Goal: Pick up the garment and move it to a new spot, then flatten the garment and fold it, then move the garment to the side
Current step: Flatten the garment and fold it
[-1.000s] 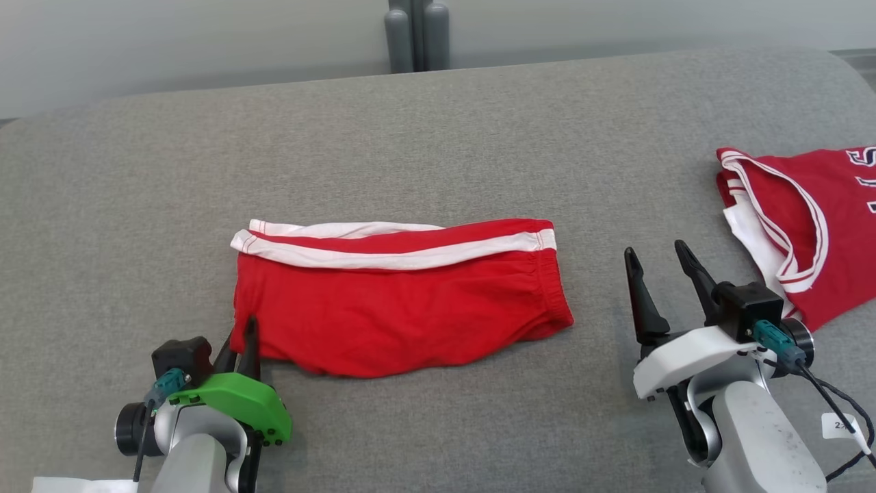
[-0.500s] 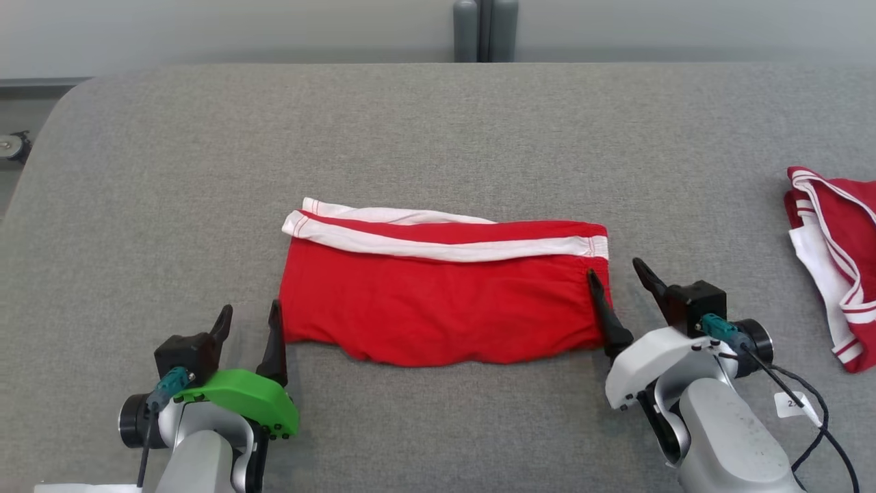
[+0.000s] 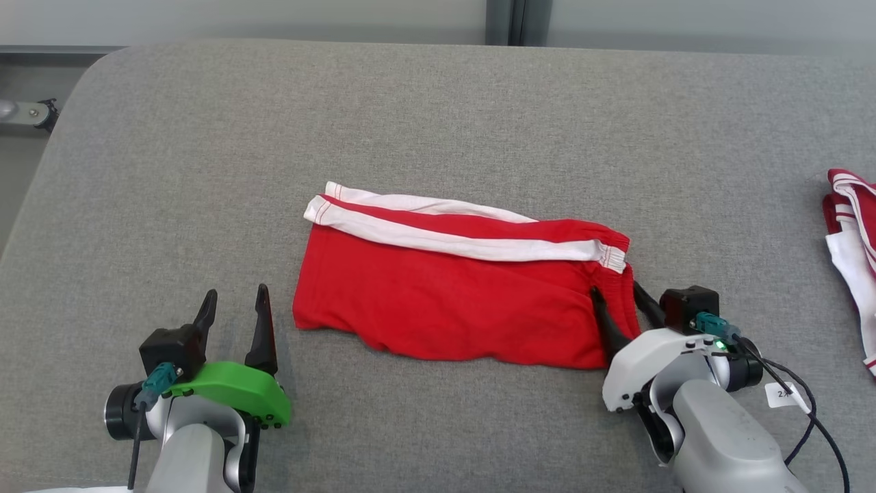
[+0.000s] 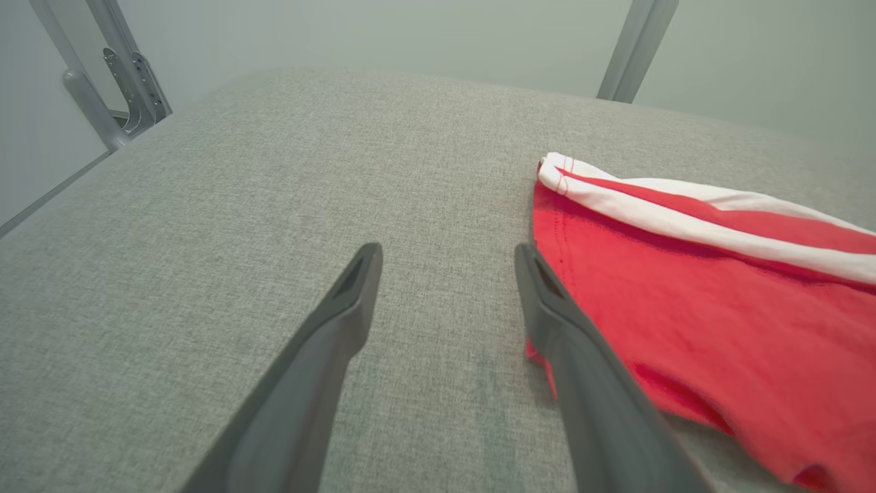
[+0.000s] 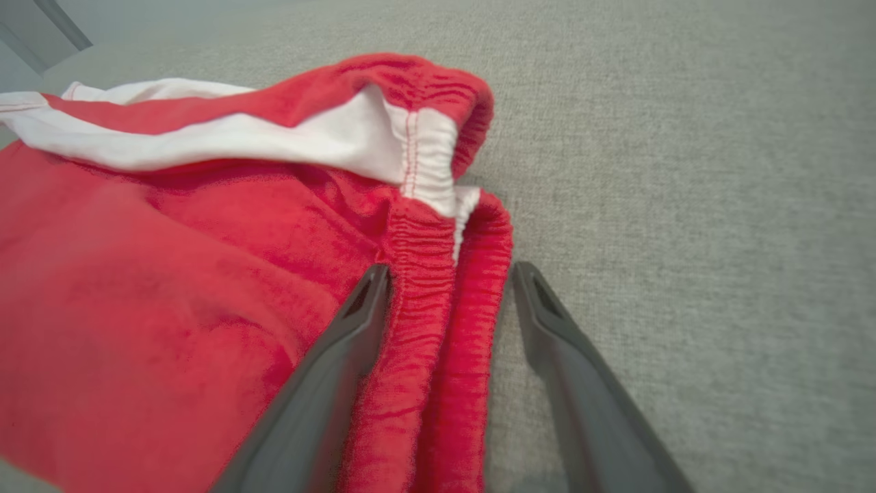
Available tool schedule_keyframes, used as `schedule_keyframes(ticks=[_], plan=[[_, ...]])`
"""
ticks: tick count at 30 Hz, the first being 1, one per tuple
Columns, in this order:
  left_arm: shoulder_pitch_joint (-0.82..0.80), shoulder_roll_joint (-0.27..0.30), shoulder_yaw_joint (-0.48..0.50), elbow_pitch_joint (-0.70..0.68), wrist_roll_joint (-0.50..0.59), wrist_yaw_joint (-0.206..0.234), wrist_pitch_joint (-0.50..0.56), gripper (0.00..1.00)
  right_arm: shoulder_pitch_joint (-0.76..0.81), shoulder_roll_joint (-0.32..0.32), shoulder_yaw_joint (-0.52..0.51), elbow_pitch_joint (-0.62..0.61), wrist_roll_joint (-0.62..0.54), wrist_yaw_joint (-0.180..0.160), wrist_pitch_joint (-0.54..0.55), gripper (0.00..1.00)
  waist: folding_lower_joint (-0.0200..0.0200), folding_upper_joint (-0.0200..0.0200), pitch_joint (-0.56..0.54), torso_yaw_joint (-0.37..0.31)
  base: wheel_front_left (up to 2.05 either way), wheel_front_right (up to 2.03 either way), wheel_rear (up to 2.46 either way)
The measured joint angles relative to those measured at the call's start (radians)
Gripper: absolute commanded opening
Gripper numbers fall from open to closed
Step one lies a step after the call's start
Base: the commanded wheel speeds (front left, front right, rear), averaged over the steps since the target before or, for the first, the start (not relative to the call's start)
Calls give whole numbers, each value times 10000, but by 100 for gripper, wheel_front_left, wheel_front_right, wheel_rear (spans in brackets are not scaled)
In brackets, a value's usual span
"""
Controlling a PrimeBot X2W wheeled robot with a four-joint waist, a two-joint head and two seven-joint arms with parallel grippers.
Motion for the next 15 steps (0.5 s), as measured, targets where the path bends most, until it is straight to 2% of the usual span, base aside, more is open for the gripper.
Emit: schedule_keyframes(ticks=[1,5,11,15], plan=[[35,-4,-17,-48,17,23,0,100,-37,-12,190,38,221,0,-2,0,0,0,-4,4,0,0,0],[110,-2,-59,-109,17,27,0,100,-103,50,593,104,736,6,0,0,0,0,-36,-20,0,0,0],[218,-2,-23,-105,27,46,0,100,-237,61,318,155,1609,31,61,0,0,0,-130,-160,0,0,0],[393,0,-27,21,-44,61,0,100,-253,-610,27,0,1682,25,88,0,0,0,-249,-301,0,0,0]])
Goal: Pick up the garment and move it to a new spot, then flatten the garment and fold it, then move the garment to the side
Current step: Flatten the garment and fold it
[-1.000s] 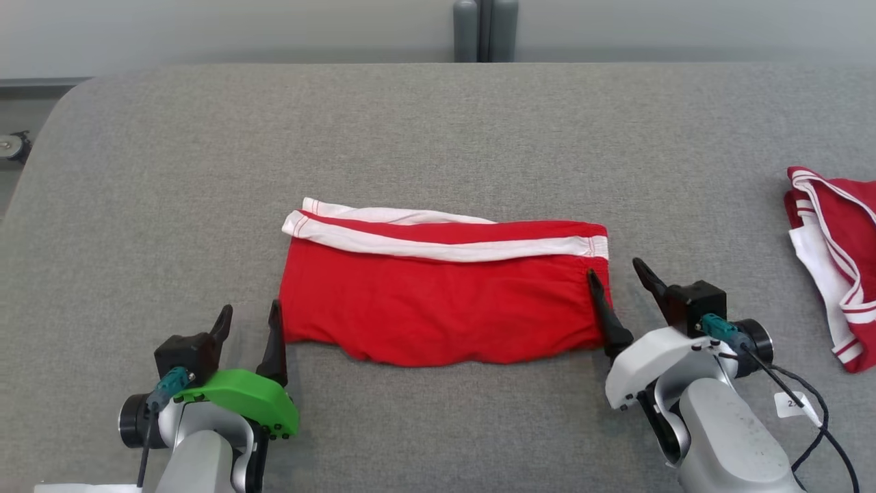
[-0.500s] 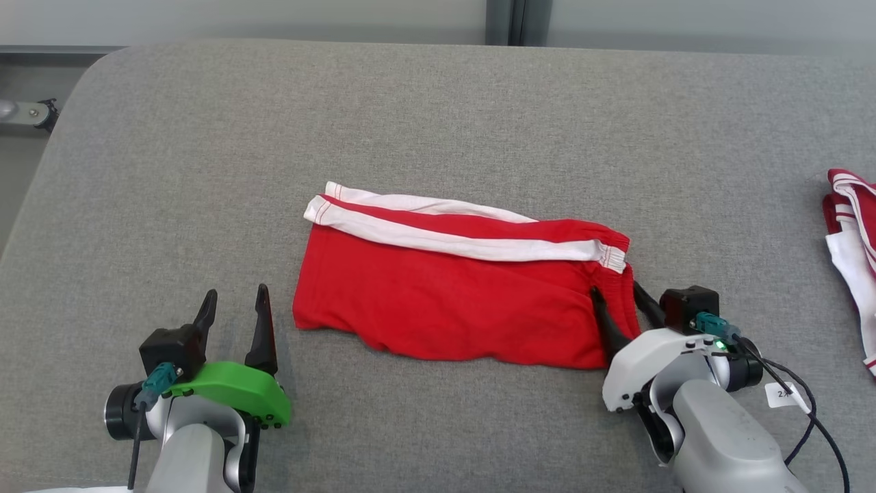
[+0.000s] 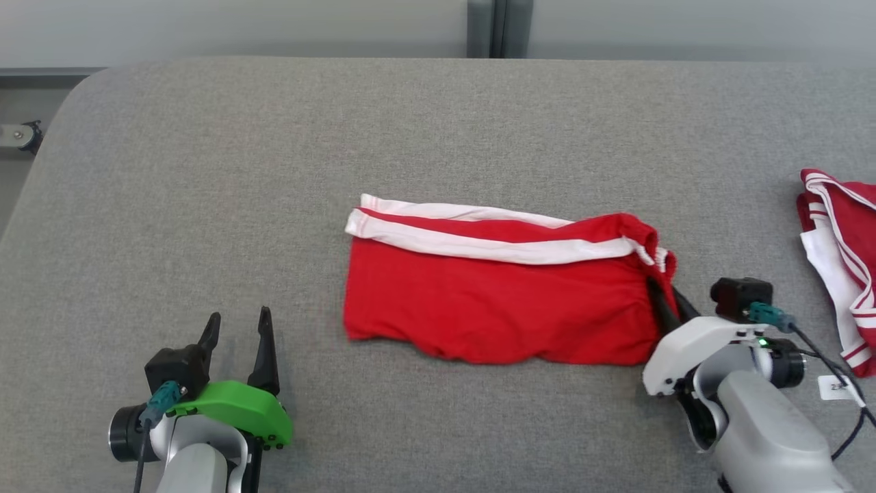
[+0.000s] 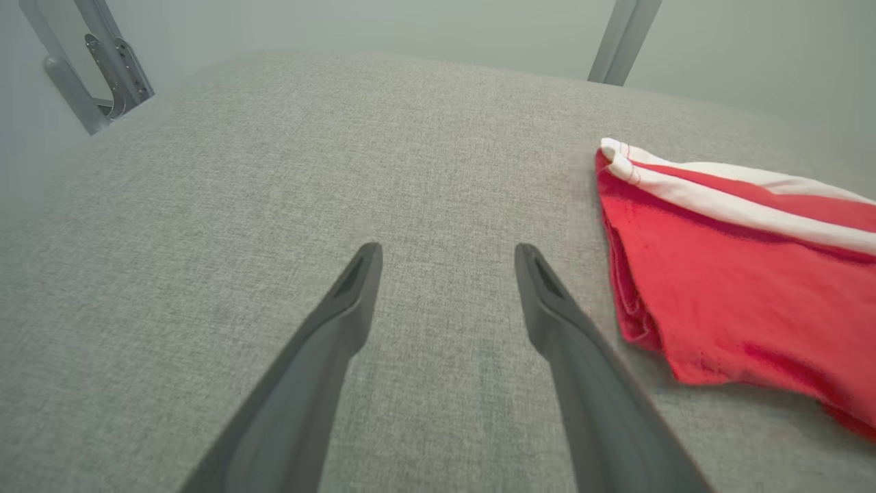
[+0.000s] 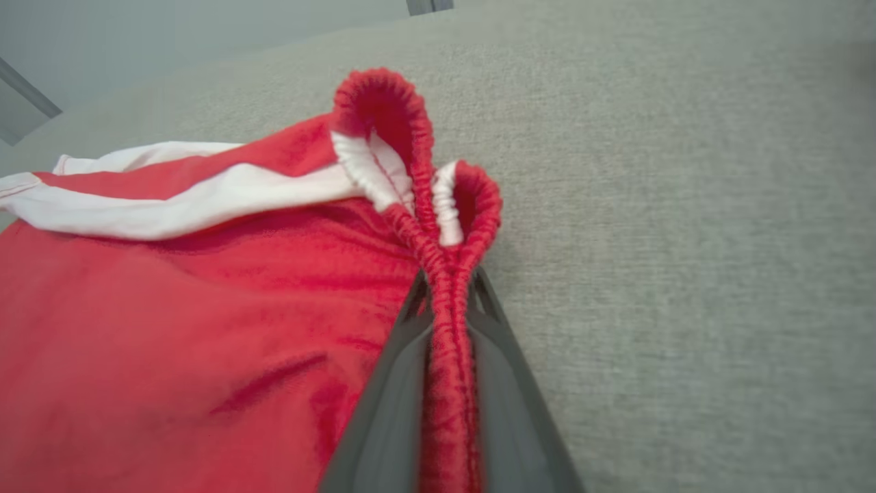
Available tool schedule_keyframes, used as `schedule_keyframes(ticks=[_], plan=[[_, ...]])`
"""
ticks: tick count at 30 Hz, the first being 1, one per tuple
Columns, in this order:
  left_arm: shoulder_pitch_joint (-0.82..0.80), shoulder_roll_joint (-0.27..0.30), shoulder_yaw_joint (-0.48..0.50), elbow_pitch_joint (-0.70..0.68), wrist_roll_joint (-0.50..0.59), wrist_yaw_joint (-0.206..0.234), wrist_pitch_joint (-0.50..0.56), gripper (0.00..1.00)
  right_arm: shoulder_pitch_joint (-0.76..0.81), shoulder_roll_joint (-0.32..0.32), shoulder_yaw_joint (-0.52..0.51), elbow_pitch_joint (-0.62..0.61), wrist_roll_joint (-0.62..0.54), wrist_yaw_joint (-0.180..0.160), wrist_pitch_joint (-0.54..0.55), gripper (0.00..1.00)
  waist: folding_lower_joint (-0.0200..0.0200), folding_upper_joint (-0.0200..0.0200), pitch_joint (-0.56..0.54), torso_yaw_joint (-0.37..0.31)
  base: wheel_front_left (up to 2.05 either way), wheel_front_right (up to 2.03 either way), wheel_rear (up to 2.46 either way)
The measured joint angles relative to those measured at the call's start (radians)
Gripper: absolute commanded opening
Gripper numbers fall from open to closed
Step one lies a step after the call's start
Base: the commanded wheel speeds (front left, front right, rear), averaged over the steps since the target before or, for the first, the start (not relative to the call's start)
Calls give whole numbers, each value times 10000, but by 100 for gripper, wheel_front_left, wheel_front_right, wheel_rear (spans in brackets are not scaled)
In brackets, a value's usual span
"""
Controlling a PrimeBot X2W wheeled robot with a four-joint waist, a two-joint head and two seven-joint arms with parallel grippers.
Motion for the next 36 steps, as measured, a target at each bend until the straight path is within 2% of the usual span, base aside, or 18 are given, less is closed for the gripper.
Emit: schedule_keyframes(ticks=[3,6,13,17,22,29,30,31,32,36], plan=[[90,-6,-75,90,-4,8,0,100,-15,-468,-77,-104,65,-10,6,0,0,0,-97,-106,0,0,0],[147,-6,-125,144,-50,8,0,100,-159,-610,288,-301,493,-12,15,0,0,0,-204,-207,0,0,0],[335,-4,-341,307,-163,8,0,100,-325,-422,2359,-2276,2867,-15,1110,0,0,0,-463,-354,0,0,0],[365,-8,-625,368,-297,12,0,100,-554,-320,3580,-3189,3889,-17,1515,0,0,0,-537,-162,0,0,0],[367,-6,-938,360,-420,42,0,100,-1223,71,4420,-2851,4172,-19,1519,0,0,0,-521,256,0,0,0],[344,-4,-1455,167,-788,65,0,100,-2269,380,5170,-813,4111,-21,920,0,0,0,-376,1295,0,0,0],[345,-4,-1488,148,-805,86,0,100,-2373,410,5250,-579,4059,-21,823,13,0,0,-351,1441,0,0,0],[345,-2,-1519,138,-842,104,0,100,-2476,451,5271,-368,4069,-21,721,45,0,0,-326,1578,0,0,0],[347,-4,-1532,132,-869,130,0,100,-2572,481,5298,-194,4115,-21,648,100,0,0,-300,1714,0,0,0],[364,-2,-1494,48,-934,196,0,100,-2801,596,5492,198,4320,-19,368,100,0,0,-190,2128,0,0,0]])
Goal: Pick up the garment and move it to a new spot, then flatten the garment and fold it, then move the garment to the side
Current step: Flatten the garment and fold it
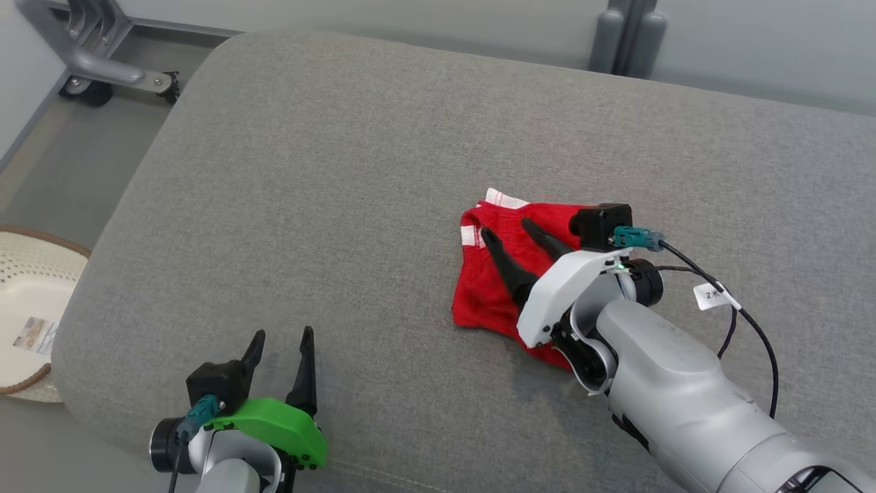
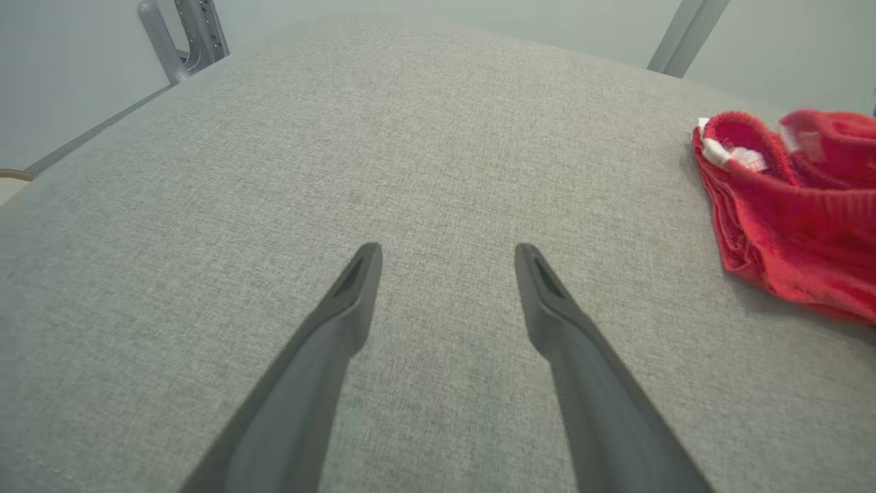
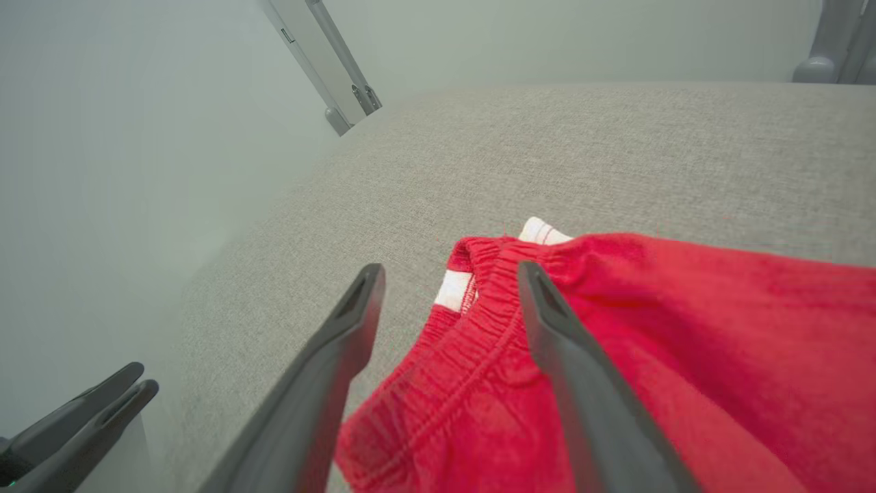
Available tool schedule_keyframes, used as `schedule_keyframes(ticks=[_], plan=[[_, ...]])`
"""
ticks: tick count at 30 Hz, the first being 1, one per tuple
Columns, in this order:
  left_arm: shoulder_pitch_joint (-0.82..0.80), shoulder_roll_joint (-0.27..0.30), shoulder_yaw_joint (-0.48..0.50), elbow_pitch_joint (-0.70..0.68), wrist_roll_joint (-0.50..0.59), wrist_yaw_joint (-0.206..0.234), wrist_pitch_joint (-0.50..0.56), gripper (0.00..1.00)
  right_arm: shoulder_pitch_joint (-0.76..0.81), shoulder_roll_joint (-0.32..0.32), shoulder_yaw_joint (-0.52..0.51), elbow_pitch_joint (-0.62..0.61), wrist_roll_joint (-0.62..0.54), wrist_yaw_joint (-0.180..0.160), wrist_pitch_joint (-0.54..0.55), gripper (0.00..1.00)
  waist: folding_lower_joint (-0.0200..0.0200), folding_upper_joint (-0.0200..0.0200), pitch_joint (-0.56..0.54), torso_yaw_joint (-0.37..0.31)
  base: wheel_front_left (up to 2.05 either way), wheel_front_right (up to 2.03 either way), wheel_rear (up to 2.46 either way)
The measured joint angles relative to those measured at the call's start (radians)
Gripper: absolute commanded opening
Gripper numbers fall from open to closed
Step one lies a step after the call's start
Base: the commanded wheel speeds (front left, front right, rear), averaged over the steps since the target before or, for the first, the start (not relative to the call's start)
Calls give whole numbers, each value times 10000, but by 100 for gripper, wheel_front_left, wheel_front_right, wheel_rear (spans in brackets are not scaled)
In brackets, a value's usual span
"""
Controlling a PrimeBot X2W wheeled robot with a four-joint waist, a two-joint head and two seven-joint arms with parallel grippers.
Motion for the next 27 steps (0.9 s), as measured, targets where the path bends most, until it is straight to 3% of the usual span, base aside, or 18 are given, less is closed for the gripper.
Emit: schedule_keyframes(ticks=[4,9,14,18,23,27], plan=[[58,2,263,-123,8,79,0,100,-132,48,29,-240,207,0,-251,100,0,0,99,25,0,0,0],[70,-2,566,-318,167,79,0,100,-166,-330,-1104,-978,-23,2,-318,100,0,0,125,-266,0,0,0],[90,-4,853,-481,339,77,0,100,636,-1030,-3141,-1942,-1419,-2,-330,100,0,0,34,-812,0,0,0],[169,-8,1030,-608,470,75,0,100,1575,-1187,-4500,-2573,-2671,0,-332,100,1,0,-73,-1245,0,0,0],[331,-10,1294,-890,769,81,0,100,2727,-961,-6192,-3616,-4192,-2,-332,100,0,0,-249,-1751,0,0,0],[538,-6,1547,-1074,1024,123,0,100,3674,-610,-6936,-4422,-5302,-2,-332,100,1,0,-436,-2110,0,0,0]])
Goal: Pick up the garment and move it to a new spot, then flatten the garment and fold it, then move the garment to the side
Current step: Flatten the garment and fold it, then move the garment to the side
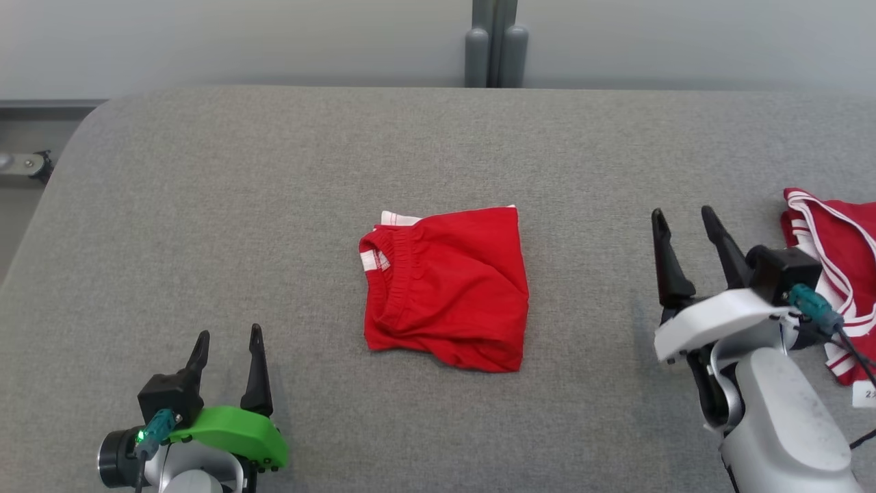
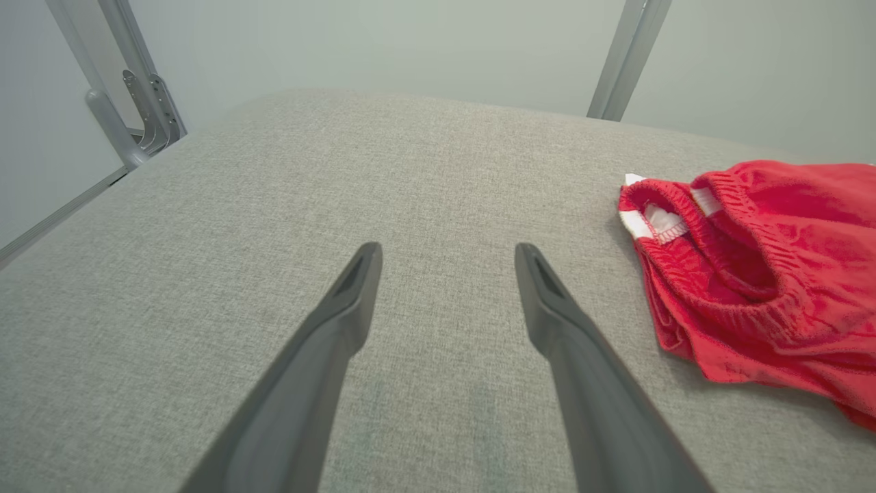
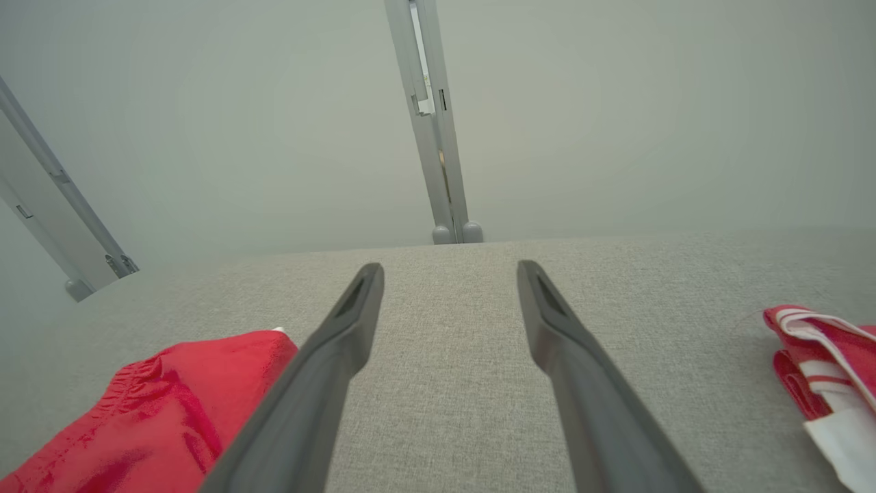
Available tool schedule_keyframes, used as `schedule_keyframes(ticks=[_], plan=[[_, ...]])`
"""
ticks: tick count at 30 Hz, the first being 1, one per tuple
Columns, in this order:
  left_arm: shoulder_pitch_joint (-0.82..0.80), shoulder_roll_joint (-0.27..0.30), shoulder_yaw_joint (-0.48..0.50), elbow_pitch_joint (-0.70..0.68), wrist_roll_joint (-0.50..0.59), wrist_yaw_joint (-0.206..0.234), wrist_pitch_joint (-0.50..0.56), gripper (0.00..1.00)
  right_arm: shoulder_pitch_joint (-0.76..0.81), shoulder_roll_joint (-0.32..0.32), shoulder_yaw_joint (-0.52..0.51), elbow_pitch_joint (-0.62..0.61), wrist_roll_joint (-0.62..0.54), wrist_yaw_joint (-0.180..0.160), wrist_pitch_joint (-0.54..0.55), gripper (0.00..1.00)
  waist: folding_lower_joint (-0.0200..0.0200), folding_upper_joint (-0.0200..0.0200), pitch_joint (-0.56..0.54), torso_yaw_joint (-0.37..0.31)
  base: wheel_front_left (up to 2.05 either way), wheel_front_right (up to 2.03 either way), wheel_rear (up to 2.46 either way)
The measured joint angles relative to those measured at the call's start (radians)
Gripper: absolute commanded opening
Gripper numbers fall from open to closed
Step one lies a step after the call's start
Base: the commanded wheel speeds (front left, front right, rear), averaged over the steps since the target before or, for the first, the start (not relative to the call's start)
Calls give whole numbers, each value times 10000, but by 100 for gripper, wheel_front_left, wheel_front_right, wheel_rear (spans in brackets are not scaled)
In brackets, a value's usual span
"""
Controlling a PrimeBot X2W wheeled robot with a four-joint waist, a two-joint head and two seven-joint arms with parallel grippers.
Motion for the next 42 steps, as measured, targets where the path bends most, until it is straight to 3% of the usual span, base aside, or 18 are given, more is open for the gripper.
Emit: schedule_keyframes(ticks=[4,11,21,42], plan=[[297,-8,221,-151,376,6,0,100,829,219,-67,-476,-926,0,0,100,0,0,-262,-298,0,0,0],[810,0,732,-462,568,130,0,100,1996,554,-88,-895,-1440,2,2,100,0,0,-749,-768,0,0,0],[1318,-2,1007,-499,744,-4,0,100,2711,665,-125,-972,-1511,2,0,100,0,0,-1242,-1086,0,0,0],[1719,-4,740,-759,917,-178,0,100,3010,675,234,-890,-1260,2,0,100,0,0,-1343,-1070,0,0,0]])
